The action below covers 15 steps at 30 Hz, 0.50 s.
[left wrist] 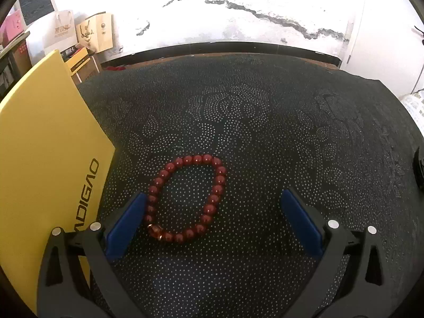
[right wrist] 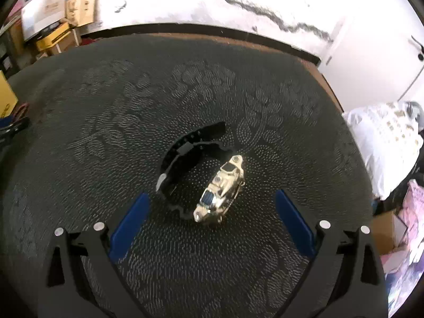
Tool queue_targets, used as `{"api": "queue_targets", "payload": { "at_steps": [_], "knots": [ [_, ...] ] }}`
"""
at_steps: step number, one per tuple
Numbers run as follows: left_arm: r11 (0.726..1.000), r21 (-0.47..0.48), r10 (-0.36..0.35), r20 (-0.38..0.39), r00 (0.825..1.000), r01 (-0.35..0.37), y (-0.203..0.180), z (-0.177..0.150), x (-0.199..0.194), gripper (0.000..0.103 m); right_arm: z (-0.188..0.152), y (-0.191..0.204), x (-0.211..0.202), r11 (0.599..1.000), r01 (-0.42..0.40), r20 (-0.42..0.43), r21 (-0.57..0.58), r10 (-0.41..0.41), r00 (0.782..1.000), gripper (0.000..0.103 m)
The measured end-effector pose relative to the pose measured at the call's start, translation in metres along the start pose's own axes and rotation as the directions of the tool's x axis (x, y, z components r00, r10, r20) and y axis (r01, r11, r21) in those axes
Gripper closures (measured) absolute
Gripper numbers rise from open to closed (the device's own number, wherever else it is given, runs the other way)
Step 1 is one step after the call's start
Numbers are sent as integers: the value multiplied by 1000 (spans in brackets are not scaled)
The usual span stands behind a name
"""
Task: Organize jewelry
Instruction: 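Move left tool toward the red bead bracelet while right tool approaches the silver watch, then grasp the red bead bracelet with left tool while right tool grasps the watch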
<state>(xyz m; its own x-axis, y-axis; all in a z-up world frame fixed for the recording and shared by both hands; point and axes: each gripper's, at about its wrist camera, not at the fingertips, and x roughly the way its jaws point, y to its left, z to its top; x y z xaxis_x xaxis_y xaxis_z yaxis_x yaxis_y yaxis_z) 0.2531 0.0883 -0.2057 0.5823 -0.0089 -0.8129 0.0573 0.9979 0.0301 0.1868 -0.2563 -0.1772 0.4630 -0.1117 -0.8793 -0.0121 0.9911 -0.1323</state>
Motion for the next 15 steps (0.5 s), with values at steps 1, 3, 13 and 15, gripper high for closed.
{"api": "queue_targets", "payload": {
  "at_steps": [1,3,13,15],
  "knots": [
    [1000,-6,4,0,1000,-4,0,2,2,5,1,0,6,1000,4,-10,3,-4,1000,11],
    [1000,-12,7,-1,1000,-7,-2,5,3,5,3,-1,11,1000,10,12,21,-10,1000,7],
    [1000,0,-2,18,1000,2,-12,7,-4,18,10,-10,22,989,-86,-25,119,90,996,13],
    [999,32,-18,35,999,17,-19,5,-10,38,11,-7,15,989,-99,-15,110,101,995,24]
  ]
}}
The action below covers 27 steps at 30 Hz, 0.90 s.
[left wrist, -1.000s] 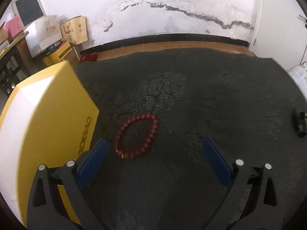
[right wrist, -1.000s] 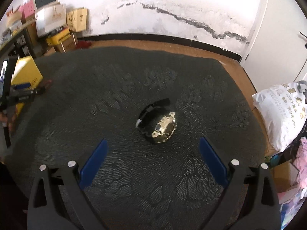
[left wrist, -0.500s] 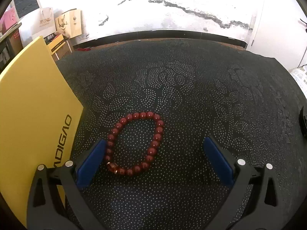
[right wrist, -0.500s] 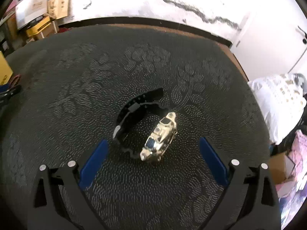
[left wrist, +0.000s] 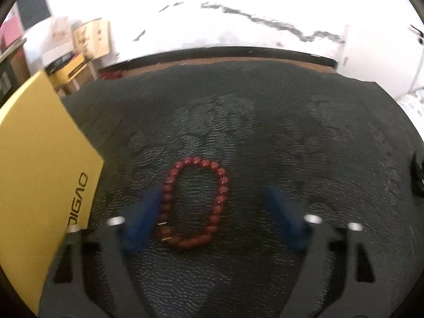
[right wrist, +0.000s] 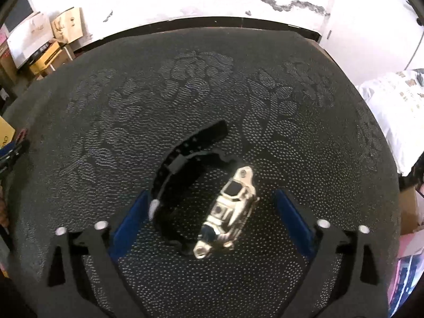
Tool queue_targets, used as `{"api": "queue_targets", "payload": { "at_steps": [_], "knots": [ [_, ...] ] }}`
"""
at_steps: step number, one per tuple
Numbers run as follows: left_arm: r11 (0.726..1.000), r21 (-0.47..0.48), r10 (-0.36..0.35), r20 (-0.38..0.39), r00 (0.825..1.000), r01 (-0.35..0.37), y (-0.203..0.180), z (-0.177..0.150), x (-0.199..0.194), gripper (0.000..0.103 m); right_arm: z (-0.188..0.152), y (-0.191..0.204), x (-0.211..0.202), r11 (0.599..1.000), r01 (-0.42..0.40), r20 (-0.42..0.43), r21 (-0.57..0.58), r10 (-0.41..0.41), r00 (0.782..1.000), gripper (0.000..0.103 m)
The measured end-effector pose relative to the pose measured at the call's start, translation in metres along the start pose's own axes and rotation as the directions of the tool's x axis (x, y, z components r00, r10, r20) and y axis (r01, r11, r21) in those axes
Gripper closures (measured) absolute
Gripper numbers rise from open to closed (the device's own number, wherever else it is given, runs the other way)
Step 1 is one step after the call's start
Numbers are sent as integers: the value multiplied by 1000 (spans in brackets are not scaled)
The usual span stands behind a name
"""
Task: Organize jewelry
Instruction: 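Grasp the red bead bracelet with left tool while right tool grasps the watch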
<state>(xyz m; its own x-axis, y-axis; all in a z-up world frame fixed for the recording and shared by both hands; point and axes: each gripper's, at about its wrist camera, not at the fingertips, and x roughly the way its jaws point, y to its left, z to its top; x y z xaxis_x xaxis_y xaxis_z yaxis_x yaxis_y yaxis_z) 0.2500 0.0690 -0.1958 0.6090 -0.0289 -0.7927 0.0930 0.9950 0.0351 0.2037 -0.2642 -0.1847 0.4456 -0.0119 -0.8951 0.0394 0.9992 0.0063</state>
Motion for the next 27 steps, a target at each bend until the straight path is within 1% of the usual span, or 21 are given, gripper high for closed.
{"api": "queue_targets", "payload": {
  "at_steps": [1,2,4,5,6,8,10,11,14,16,18,24,27],
  "knots": [
    [1000,-1,-2,4,1000,2,-3,-1,-2,41,0,4,-2,1000,-2,5,-9,2,1000,35],
    [1000,-10,-1,5,1000,1,-3,-2,-2,42,0,7,-3,1000,0,1,-18,0,1000,39],
    [1000,-22,7,11,1000,-6,-3,-2,-4,60,0,8,-4,1000,-1,3,-17,1,1000,40],
    [1000,-27,11,12,1000,-10,-4,-2,-6,77,0,7,-5,1000,-4,3,-13,4,1000,41],
    [999,-33,10,8,1000,-10,-3,-2,-7,86,0,8,-5,1000,-4,4,-16,4,1000,41],
    [999,-40,-5,0,1000,5,-7,-3,-8,89,-1,11,-7,1000,-3,3,-21,3,1000,43],
    [999,-33,-12,-6,1000,12,-13,-4,-10,89,0,10,-7,1000,-3,2,-22,3,1000,44],
    [999,-29,-19,-3,1000,19,-17,-4,-12,97,0,11,-8,1000,2,7,-28,-2,1000,44],
    [999,0,-39,3,999,39,-31,-2,-23,97,-4,15,-15,999,0,19,-35,0,1000,44],
    [999,23,-27,9,1000,27,-40,-2,-29,97,-3,16,-21,999,-1,33,-39,2,999,44],
    [999,10,-34,1,999,34,-44,-1,-34,97,-1,13,-26,999,-8,45,-35,9,999,45],
    [999,-15,-42,20,999,42,-42,0,-59,97,1,17,-45,999,-30,77,-35,32,997,45],
    [999,-27,-29,7,1000,29,-44,-1,-74,97,3,21,-59,998,-42,91,-43,46,995,45]
  ]
}}
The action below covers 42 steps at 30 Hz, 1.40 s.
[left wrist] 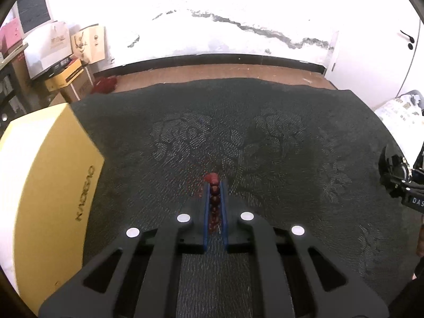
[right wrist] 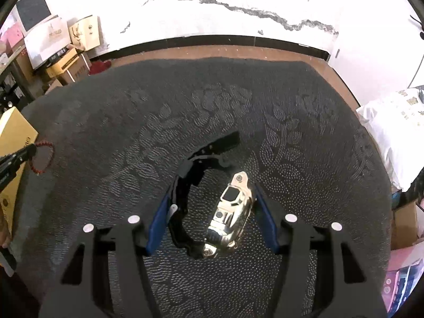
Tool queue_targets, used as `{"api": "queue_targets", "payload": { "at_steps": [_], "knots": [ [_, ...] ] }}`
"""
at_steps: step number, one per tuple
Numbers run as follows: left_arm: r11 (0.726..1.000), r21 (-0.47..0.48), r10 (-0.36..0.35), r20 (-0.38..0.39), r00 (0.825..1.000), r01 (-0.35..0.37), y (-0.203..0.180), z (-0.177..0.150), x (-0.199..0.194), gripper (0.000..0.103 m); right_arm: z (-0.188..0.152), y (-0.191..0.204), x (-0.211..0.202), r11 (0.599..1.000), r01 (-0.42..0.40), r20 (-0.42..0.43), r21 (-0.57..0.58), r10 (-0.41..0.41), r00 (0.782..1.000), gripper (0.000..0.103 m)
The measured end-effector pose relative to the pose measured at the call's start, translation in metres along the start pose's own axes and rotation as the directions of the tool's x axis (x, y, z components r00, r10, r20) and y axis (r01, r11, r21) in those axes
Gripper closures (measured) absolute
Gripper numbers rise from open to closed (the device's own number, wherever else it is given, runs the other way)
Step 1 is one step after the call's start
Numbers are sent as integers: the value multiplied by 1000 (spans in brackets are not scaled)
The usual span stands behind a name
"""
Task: Organize jewelry
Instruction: 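Grasp the red bead bracelet with left tool while right tool grasps the watch, then carry the bracelet with left tool while right tool carries the watch over the box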
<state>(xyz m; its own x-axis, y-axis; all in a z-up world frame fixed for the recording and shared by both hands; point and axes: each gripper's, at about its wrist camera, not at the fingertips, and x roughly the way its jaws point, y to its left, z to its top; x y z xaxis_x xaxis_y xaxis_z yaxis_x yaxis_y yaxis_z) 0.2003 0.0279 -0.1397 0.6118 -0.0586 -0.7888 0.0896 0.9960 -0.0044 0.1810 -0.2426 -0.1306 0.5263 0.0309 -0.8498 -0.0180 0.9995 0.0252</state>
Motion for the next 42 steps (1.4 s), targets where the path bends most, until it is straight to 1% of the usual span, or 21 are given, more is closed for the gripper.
{"api": "queue_targets", "payload": {
  "at_steps": [3,7,10,13,16,18,20,23,28,31,32,33,35,39,42],
  "knots": [
    [1000,13,14,-8,1000,-14,0,2,-16,97,5,13,-22,999,-8,23,-46,9,1000,45],
    [1000,14,28,3,1000,-28,6,3,-51,96,14,38,-59,994,-33,65,-100,40,997,45],
    [999,24,41,-5,999,-41,14,4,-80,96,23,65,-90,986,-68,82,-151,81,993,45],
    [999,5,44,-5,999,-44,31,7,-115,96,34,100,-128,971,-103,102,-217,128,987,45],
    [998,-31,47,-2,999,-47,55,10,-153,96,45,139,-161,949,-149,110,-278,186,976,45],
    [997,-50,56,-1,998,-56,72,11,-176,96,53,171,-183,927,-189,110,-325,235,966,45],
    [994,-62,87,5,996,-86,94,9,-201,96,58,202,-199,902,-220,104,-371,276,956,45],
    [986,-83,143,6,990,-142,128,3,-232,96,63,263,-218,851,-274,74,-449,341,937,45],
    [962,-146,232,4,973,-229,187,-15,-271,96,68,345,-226,782,-325,34,-532,404,914,45],
    [947,-190,265,-2,964,-260,220,-29,-283,96,71,389,-220,747,-355,-1,-562,428,904,45],
    [942,-200,276,-3,961,-271,229,-33,-285,96,71,405,-218,731,-367,-17,-576,438,899,45],
    [936,-212,288,-6,958,-282,238,-38,-285,96,70,415,-216,723,-371,-23,-582,442,897,45],
    [929,-231,292,-16,956,-288,252,-44,-282,96,68,437,-214,704,-378,-40,-601,446,894,45],
    [916,-272,295,-39,955,-294,280,-52,-268,96,66,466,-196,685,-386,-70,-618,441,895,45],
    [912,-290,288,-51,956,-290,293,-56,-257,96,64,474,-176,686,-387,-87,-616,429,899,45]
  ]
}}
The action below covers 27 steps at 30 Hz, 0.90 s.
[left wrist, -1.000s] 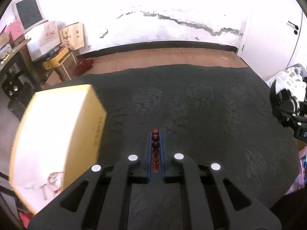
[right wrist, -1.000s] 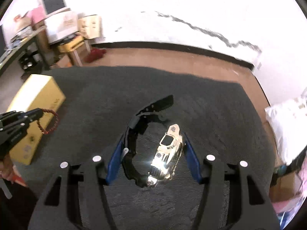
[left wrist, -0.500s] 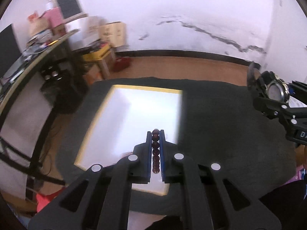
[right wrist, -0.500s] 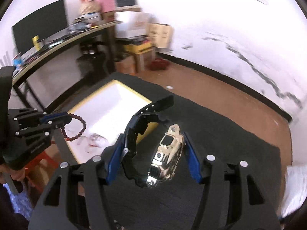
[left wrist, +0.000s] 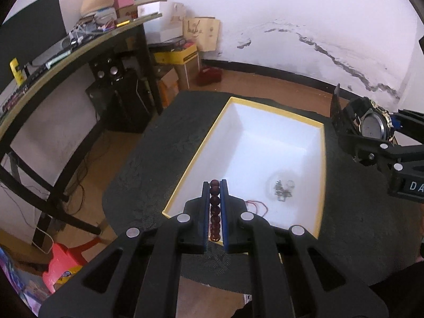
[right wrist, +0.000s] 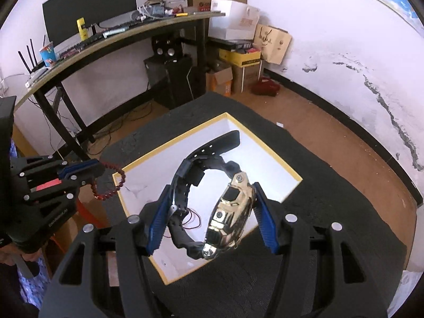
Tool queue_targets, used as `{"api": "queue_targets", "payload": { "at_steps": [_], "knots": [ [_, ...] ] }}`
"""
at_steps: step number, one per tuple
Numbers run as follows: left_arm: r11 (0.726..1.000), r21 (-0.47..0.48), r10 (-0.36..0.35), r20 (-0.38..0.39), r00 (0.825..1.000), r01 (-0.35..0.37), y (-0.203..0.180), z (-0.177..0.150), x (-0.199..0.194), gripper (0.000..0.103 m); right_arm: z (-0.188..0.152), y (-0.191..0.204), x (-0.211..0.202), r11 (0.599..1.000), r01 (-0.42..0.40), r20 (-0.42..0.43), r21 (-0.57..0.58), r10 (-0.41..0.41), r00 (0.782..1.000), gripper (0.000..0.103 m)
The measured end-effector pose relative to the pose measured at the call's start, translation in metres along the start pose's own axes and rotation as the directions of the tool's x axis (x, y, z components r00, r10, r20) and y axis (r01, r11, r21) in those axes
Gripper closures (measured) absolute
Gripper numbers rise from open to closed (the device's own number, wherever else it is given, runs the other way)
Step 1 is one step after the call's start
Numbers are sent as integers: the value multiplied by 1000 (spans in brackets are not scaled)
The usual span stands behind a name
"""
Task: Organize jewelry
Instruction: 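Carry the bracelet with left tool while right tool carries the watch over the box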
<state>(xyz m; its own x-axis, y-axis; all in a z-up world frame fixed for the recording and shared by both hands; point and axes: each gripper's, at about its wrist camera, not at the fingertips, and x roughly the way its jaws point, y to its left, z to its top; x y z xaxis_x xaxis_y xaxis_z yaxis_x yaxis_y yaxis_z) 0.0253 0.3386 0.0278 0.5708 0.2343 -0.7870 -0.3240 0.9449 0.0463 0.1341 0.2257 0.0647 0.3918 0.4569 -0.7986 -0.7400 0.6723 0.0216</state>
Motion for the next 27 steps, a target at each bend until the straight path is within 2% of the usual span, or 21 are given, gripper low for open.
{"api": "queue_targets", "payload": {
  "at_steps": [15,27],
  "knots": [
    [1000,-24,-13,-61,998,12,-1,4,83,96,-6,-25,88,999,24,-92,24,-22,996,44],
    [1000,-27,-4,-112,994,1,-11,-6,136,96,-19,-38,134,999,30,-130,29,-26,991,44]
  ]
}}
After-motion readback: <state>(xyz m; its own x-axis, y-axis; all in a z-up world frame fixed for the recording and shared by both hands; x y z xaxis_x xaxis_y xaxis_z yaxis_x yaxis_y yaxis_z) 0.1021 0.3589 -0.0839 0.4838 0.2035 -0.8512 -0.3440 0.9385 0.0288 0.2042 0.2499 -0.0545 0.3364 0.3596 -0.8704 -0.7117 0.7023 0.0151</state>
